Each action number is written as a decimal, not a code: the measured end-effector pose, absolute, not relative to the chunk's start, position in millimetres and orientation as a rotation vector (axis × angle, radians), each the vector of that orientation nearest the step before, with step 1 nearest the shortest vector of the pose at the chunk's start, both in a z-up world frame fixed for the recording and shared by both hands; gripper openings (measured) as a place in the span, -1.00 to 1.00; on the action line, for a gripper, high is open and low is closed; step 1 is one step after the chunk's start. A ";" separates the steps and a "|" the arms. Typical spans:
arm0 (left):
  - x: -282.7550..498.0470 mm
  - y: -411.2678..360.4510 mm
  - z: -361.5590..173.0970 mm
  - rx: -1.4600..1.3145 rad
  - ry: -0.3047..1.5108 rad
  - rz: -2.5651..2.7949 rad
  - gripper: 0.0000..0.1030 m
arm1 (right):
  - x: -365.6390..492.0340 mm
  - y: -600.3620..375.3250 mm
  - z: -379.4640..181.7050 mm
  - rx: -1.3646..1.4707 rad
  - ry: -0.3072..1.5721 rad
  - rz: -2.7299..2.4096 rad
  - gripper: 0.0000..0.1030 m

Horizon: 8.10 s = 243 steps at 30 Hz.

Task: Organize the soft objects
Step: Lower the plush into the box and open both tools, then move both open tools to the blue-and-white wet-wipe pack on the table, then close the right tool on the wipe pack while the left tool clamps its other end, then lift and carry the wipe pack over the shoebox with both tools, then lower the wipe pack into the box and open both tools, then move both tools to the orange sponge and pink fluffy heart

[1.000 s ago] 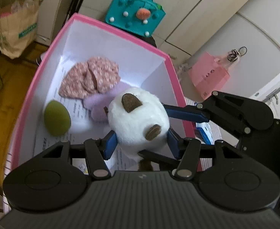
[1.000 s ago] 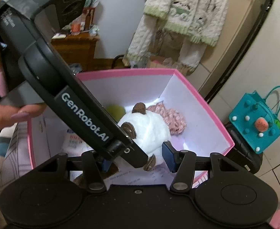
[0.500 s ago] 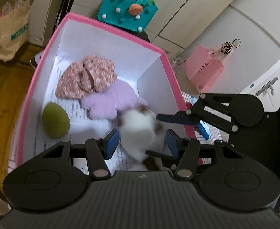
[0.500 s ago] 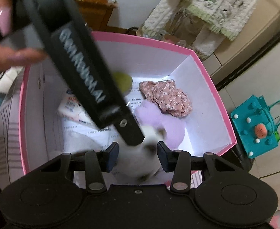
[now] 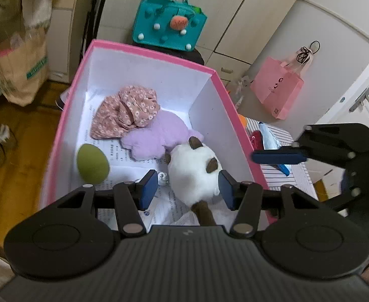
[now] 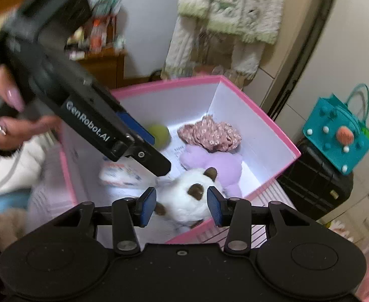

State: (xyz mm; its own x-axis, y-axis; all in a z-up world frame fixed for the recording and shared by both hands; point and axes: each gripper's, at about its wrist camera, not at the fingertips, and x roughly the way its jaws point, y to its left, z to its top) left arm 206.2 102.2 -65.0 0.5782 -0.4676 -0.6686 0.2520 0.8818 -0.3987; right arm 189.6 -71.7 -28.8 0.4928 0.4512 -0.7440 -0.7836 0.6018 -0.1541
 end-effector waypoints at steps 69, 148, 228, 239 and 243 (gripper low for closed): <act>140.5 -128.9 -31.5 0.046 0.657 -0.675 0.26 | 127.7 -288.2 -87.7 -0.205 0.566 0.378 0.36; 125.8 -139.4 -61.1 -0.004 0.743 -0.556 -0.39 | 93.2 -281.5 -100.1 -0.141 0.626 0.358 -0.22; 131.8 81.2 1.8 0.152 0.808 -0.451 0.35 | 150.1 -96.4 -3.8 -0.177 0.759 0.725 -0.10; 102.2 42.9 28.1 0.207 0.759 -0.517 0.40 | 106.4 -142.6 19.0 -0.193 0.708 0.662 -0.08; 94.6 27.6 32.9 0.217 0.748 -0.548 0.41 | 92.3 -158.7 22.6 -0.201 0.694 0.636 -0.06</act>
